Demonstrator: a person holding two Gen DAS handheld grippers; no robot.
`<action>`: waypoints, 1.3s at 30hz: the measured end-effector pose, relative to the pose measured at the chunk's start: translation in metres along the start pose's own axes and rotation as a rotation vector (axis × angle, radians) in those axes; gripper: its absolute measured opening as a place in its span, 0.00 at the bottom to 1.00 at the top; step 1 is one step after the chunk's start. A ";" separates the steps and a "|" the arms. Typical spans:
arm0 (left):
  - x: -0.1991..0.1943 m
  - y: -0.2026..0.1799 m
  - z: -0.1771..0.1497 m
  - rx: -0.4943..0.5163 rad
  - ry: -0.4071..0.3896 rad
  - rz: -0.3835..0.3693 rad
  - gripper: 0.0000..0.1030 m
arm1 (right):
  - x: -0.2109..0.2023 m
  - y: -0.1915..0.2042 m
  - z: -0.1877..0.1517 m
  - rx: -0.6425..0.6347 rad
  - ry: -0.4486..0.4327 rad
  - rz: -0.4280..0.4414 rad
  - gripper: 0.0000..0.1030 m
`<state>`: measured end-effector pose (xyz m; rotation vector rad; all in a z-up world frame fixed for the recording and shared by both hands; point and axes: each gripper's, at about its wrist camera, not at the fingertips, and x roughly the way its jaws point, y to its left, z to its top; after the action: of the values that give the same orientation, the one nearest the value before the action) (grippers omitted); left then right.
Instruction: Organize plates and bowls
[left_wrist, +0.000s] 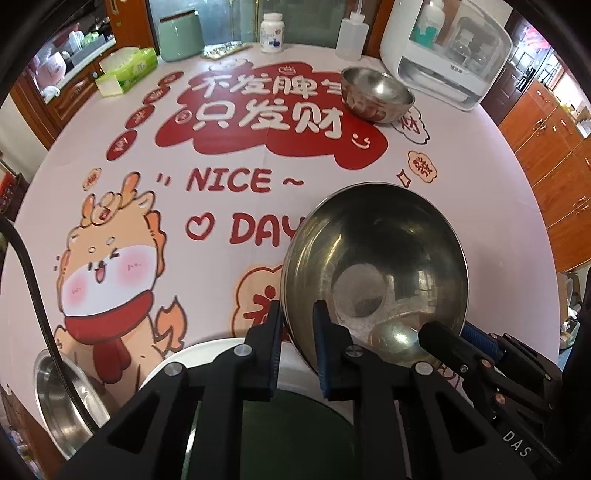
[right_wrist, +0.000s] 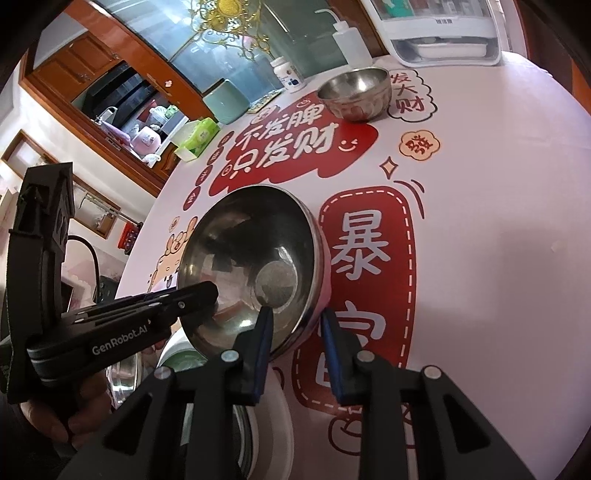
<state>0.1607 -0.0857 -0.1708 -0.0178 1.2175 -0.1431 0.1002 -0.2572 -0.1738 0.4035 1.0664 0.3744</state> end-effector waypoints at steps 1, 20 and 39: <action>-0.004 0.000 -0.001 0.002 -0.012 0.004 0.14 | -0.002 0.003 -0.001 -0.009 -0.004 0.000 0.25; -0.054 0.048 -0.047 -0.088 -0.096 0.000 0.14 | -0.015 0.061 -0.015 -0.134 -0.026 0.035 0.22; -0.111 0.153 -0.107 -0.181 -0.149 0.036 0.15 | 0.000 0.178 -0.049 -0.279 -0.002 0.081 0.22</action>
<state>0.0381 0.0862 -0.1185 -0.1620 1.0784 0.0003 0.0388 -0.0968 -0.1071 0.1986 0.9815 0.5871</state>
